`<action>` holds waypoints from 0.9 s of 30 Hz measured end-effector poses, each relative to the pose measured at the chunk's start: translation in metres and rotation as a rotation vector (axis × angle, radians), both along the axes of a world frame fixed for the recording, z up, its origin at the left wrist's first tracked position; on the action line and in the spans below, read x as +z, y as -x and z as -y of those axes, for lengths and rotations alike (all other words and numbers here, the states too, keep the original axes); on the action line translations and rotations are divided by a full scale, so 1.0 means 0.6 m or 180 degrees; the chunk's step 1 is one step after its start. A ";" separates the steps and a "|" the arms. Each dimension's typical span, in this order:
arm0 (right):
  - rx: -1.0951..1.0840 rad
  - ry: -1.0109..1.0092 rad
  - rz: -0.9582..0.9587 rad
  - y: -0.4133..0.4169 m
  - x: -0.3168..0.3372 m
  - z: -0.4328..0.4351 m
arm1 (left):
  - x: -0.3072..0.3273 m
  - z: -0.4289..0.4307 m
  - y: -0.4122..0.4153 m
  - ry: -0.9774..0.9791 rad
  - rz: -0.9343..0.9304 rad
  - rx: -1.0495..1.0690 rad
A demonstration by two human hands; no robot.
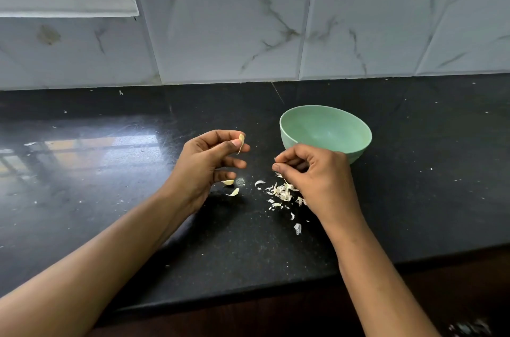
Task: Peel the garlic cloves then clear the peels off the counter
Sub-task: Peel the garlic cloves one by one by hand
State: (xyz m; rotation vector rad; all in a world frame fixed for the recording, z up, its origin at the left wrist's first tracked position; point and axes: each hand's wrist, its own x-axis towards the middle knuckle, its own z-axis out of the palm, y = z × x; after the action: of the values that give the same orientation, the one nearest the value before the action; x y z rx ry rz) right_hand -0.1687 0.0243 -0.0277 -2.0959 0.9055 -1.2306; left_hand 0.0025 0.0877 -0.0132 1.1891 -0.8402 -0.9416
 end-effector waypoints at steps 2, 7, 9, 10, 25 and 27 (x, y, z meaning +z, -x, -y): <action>0.0107 0.0051 -0.0009 0.001 0.001 0.001 | -0.001 0.000 0.001 -0.0046 0.0057 -0.0036; 0.0665 -0.0255 -0.0066 -0.003 0.001 -0.003 | -0.004 -0.001 0.006 -0.0166 0.0234 -0.0168; 0.0608 -0.0354 0.0037 0.000 0.003 -0.004 | -0.004 -0.001 0.008 -0.0177 0.0325 -0.0206; 0.0543 -0.0415 0.0132 0.002 0.004 -0.004 | -0.004 -0.001 0.009 -0.0177 0.0370 -0.0215; 0.0446 -0.0262 0.0068 0.001 0.008 -0.009 | -0.008 -0.004 0.015 -0.0145 0.0988 -0.0330; 0.0362 -0.0024 -0.0046 0.001 0.005 -0.005 | -0.009 -0.004 0.015 -0.0156 0.1086 -0.0340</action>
State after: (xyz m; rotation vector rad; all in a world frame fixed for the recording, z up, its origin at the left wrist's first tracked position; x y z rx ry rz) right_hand -0.1692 0.0276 -0.0244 -2.1219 0.7845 -1.1533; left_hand -0.0063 0.0902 -0.0186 1.3811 -1.1674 -0.8606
